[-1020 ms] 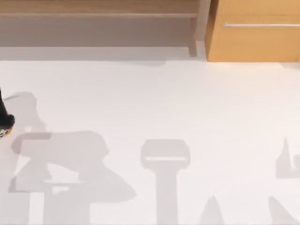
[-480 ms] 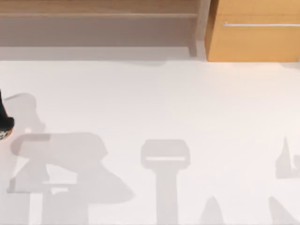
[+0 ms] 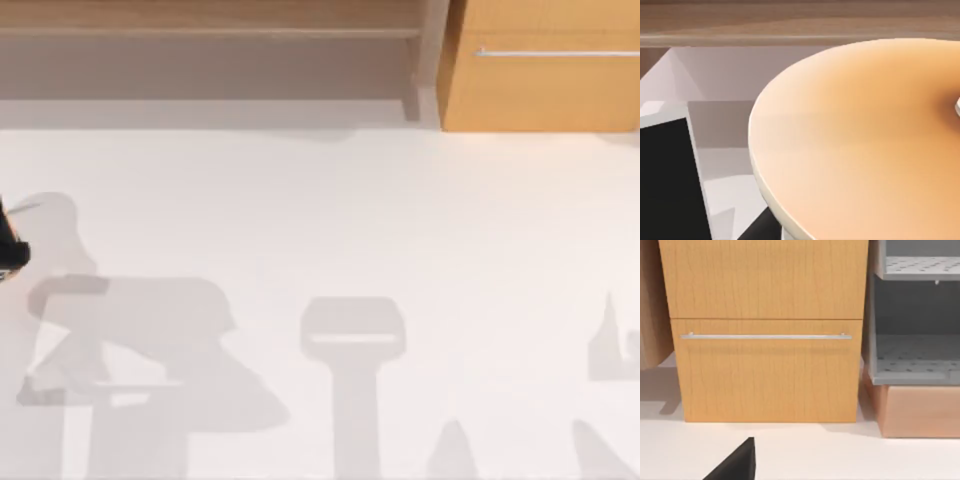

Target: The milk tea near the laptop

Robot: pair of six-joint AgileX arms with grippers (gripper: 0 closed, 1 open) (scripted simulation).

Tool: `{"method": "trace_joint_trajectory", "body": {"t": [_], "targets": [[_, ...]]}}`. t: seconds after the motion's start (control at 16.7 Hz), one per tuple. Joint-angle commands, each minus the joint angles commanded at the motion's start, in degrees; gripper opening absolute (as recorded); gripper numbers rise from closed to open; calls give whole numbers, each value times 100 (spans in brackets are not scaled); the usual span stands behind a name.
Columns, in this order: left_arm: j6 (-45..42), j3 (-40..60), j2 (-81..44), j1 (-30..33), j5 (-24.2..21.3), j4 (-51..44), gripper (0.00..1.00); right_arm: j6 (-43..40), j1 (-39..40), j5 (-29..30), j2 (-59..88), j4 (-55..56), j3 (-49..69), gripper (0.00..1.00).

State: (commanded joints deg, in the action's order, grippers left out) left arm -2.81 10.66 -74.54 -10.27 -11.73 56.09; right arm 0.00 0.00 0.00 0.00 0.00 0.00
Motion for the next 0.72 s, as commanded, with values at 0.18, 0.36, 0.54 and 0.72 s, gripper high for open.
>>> {"method": "trace_joint_trajectory", "body": {"t": [0.18,0.36,0.54,0.72], "targets": [[-3,-38,-236,-7,-12,377,0,0,0,0,0,0,0,100],[-6,-113,-471,-18,-29,655,0,0,0,0,0,0,0,100],[-9,-241,-691,-29,-43,756,0,0,0,0,0,0,0,100],[-9,-332,-792,-32,-45,716,0,0,0,0,0,0,0,100]]}}
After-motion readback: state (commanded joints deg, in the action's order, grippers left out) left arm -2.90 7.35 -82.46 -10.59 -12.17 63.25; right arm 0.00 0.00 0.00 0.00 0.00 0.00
